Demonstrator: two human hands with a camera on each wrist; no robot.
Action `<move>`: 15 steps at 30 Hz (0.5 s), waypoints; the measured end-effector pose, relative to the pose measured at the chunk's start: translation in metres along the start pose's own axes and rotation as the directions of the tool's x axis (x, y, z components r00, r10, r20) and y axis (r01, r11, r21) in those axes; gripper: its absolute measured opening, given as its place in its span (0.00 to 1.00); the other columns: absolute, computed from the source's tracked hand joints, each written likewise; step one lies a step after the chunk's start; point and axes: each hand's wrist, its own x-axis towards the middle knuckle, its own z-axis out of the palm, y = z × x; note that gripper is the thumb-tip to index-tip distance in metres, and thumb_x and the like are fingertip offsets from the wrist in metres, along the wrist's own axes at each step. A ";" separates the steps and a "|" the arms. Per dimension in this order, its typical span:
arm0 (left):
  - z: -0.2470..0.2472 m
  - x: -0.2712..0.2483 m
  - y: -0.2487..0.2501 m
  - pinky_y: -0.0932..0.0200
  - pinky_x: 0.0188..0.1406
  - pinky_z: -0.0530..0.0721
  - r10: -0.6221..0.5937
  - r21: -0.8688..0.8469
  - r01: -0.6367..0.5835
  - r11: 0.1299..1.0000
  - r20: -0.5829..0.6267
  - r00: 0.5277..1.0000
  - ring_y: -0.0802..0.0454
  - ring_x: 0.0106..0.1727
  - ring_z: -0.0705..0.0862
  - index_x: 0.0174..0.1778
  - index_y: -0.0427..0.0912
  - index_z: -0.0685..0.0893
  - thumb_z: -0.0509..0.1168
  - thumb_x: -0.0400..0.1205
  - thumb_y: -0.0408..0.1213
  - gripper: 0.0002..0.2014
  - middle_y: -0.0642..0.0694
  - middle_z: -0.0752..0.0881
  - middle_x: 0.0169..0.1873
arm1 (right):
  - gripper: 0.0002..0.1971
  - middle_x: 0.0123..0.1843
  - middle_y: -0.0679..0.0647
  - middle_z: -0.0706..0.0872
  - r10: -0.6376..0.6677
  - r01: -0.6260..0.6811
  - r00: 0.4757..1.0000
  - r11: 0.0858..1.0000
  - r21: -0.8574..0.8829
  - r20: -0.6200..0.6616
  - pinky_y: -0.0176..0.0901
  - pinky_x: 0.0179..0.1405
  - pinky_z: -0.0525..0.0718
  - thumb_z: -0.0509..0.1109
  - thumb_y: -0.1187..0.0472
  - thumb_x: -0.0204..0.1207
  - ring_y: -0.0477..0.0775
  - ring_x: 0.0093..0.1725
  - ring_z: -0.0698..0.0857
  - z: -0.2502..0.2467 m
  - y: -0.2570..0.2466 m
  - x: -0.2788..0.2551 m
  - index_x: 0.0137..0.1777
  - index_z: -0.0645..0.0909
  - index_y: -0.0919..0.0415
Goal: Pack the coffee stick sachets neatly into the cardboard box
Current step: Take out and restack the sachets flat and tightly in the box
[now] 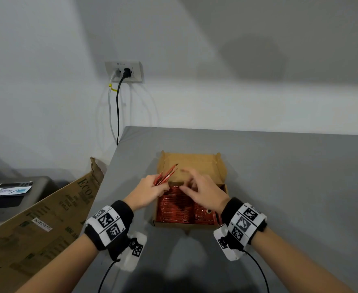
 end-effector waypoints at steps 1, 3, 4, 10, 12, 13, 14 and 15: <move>0.001 0.000 0.003 0.67 0.22 0.68 -0.028 -0.122 0.036 0.992 0.069 0.997 0.57 0.19 0.68 0.34 0.37 0.76 0.60 0.80 0.28 0.09 0.51 0.73 0.20 | 0.25 0.48 0.45 0.82 -0.024 0.027 0.999 0.998 0.057 -0.045 0.34 0.47 0.80 0.65 0.54 0.80 0.35 0.41 0.79 -0.001 -0.003 0.001 0.76 0.65 0.53; 0.003 -0.002 0.008 0.66 0.20 0.67 -0.052 -0.310 0.115 0.944 0.203 0.978 0.57 0.18 0.65 0.37 0.34 0.77 0.56 0.80 0.25 0.07 0.49 0.71 0.20 | 0.24 0.50 0.44 0.82 -0.066 0.084 0.991 0.983 0.164 -0.115 0.32 0.50 0.81 0.66 0.55 0.79 0.37 0.45 0.82 -0.002 -0.009 0.001 0.74 0.66 0.54; 0.005 -0.002 0.009 0.64 0.21 0.69 -0.054 -0.361 0.147 0.921 0.256 0.965 0.56 0.18 0.66 0.38 0.34 0.78 0.57 0.78 0.26 0.06 0.47 0.72 0.21 | 0.21 0.49 0.45 0.82 -0.079 0.108 0.986 0.974 0.200 -0.145 0.31 0.50 0.81 0.67 0.57 0.79 0.39 0.46 0.83 -0.002 -0.012 0.001 0.71 0.69 0.54; 0.009 -0.005 0.012 0.64 0.26 0.81 -0.041 -0.386 0.207 0.899 0.395 0.918 0.55 0.23 0.80 0.53 0.33 0.76 0.56 0.85 0.27 0.05 0.44 0.84 0.29 | 0.14 0.50 0.47 0.81 -0.105 0.144 0.973 0.972 0.187 -0.206 0.30 0.41 0.82 0.72 0.59 0.75 0.46 0.44 0.83 -0.003 -0.014 0.002 0.56 0.72 0.52; 0.009 -0.009 0.016 0.68 0.26 0.79 -0.023 -0.281 0.153 0.948 0.417 0.909 0.59 0.22 0.79 0.47 0.37 0.78 0.55 0.86 0.31 0.07 0.50 0.85 0.24 | 0.11 0.48 0.47 0.81 -0.106 0.148 0.969 0.973 0.179 -0.224 0.31 0.43 0.83 0.73 0.59 0.74 0.44 0.44 0.83 -0.004 -0.012 0.004 0.51 0.72 0.53; 0.009 -0.011 0.020 0.70 0.25 0.78 -0.009 -0.242 0.120 0.963 0.415 0.910 0.62 0.21 0.78 0.44 0.40 0.78 0.54 0.87 0.33 0.09 0.52 0.84 0.21 | 0.11 0.47 0.48 0.82 -0.104 0.148 0.970 0.970 0.193 -0.219 0.33 0.43 0.84 0.73 0.60 0.74 0.44 0.44 0.83 -0.004 -0.011 0.005 0.50 0.72 0.53; 0.009 -0.012 0.023 0.71 0.25 0.77 0.006 -0.220 0.090 0.971 0.401 0.916 0.63 0.20 0.77 0.43 0.42 0.78 0.54 0.87 0.34 0.10 0.53 0.84 0.19 | 0.12 0.45 0.48 0.82 -0.101 0.144 0.974 0.967 0.208 -0.205 0.34 0.43 0.84 0.73 0.61 0.74 0.45 0.43 0.84 -0.004 -0.011 0.006 0.49 0.72 0.53; 0.009 -0.013 0.026 0.71 0.25 0.77 0.020 -0.209 0.065 0.976 0.382 0.924 0.63 0.20 0.77 0.42 0.44 0.78 0.53 0.87 0.35 0.10 0.54 0.83 0.18 | 0.13 0.43 0.49 0.82 -0.098 0.138 0.977 0.968 0.210 -0.191 0.34 0.42 0.84 0.73 0.61 0.74 0.44 0.41 0.83 -0.003 -0.010 0.006 0.50 0.71 0.52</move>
